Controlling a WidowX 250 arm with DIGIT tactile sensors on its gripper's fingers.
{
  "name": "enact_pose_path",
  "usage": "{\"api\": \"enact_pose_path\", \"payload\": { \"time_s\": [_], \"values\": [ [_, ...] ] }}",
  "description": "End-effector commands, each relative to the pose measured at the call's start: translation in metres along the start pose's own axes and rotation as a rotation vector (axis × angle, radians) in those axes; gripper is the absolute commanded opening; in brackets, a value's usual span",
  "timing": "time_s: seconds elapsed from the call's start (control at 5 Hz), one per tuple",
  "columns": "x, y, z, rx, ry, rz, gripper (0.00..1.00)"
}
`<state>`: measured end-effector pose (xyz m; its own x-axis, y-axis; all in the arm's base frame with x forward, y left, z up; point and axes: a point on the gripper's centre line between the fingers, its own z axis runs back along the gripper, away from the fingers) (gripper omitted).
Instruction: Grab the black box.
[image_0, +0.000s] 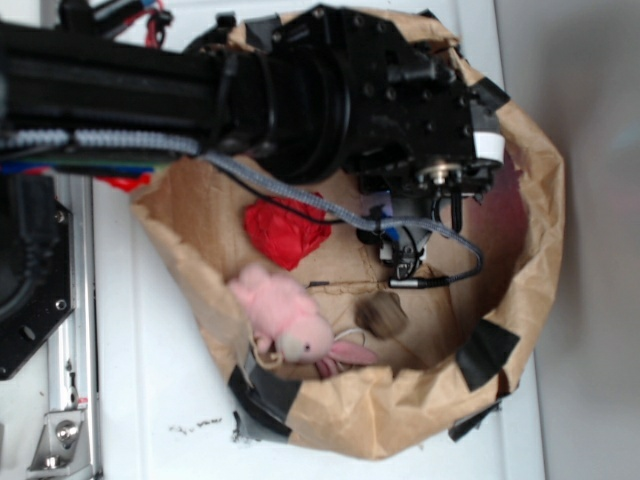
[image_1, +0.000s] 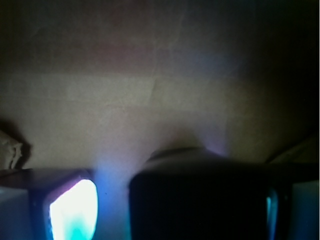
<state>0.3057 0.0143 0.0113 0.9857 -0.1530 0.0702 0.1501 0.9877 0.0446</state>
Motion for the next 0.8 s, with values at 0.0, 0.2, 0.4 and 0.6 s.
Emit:
{"api": "enact_pose_path", "payload": {
  "time_s": [0.0,0.2,0.4,0.6],
  "values": [
    [-0.017,-0.021,0.0,-0.075,0.068,-0.116,1.0],
    [-0.017,-0.019,0.003,-0.08,0.041,-0.106,0.0],
    [-0.016,-0.018,0.011,-0.092,0.021,-0.101,0.0],
    [-0.017,-0.015,0.034,-0.135,-0.037,-0.092,0.0]
  ]
}}
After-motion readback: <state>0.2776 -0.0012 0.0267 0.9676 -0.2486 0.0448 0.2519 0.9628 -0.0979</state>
